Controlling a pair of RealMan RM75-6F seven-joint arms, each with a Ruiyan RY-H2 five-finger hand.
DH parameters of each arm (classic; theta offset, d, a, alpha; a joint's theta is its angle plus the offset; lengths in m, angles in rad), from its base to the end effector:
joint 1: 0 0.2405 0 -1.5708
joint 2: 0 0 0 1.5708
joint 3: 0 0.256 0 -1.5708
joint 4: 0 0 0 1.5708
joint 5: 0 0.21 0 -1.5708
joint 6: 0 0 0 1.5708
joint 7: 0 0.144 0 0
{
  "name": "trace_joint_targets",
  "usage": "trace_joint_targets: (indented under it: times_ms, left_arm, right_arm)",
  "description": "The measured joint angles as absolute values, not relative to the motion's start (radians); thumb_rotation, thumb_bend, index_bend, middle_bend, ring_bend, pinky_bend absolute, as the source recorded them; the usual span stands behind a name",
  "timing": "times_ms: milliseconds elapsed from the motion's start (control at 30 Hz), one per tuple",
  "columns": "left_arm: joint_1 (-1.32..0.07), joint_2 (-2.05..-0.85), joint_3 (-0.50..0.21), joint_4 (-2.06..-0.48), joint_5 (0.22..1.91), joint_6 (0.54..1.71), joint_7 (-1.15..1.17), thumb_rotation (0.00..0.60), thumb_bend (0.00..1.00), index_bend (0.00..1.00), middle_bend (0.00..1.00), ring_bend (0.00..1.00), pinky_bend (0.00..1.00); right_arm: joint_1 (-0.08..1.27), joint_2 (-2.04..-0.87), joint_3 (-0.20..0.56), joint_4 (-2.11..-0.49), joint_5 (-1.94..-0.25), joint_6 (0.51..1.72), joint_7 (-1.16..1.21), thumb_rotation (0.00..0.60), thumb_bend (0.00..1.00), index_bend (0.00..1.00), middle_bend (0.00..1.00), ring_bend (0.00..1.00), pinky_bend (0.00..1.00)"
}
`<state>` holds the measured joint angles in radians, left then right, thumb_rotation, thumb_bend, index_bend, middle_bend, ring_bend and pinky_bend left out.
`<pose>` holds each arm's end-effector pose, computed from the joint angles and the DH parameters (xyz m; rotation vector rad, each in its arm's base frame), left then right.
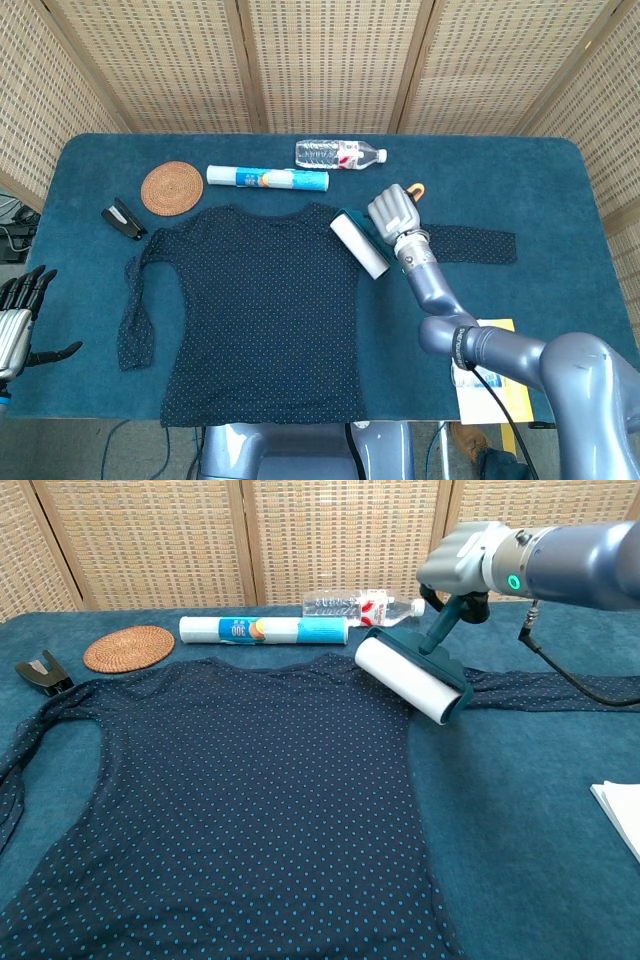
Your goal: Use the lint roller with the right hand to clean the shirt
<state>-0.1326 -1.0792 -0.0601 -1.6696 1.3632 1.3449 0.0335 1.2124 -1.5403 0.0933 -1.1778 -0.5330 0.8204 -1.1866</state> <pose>-0.3180 0.1955 0.1563 -1.3738 -1.0212 -0.7919 -0.0914 -0.4624 0.0107 1.9035 -0.1552 0.2265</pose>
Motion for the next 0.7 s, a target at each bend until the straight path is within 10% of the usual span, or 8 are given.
trace_joint_targets:
  times_ms: [700]
  left_arm:
    - [-0.134, -1.084, -0.051, -1.671, 1.374, 1.35, 0.042, 0.6, 0.0, 0.0, 0.0, 0.0, 0.0]
  right_arm:
    - [1.237, -1.615, 0.02, -1.36, -0.574, 0.988, -1.31, 0.6, 0.84, 0.72, 0.98, 1.0, 1.0]
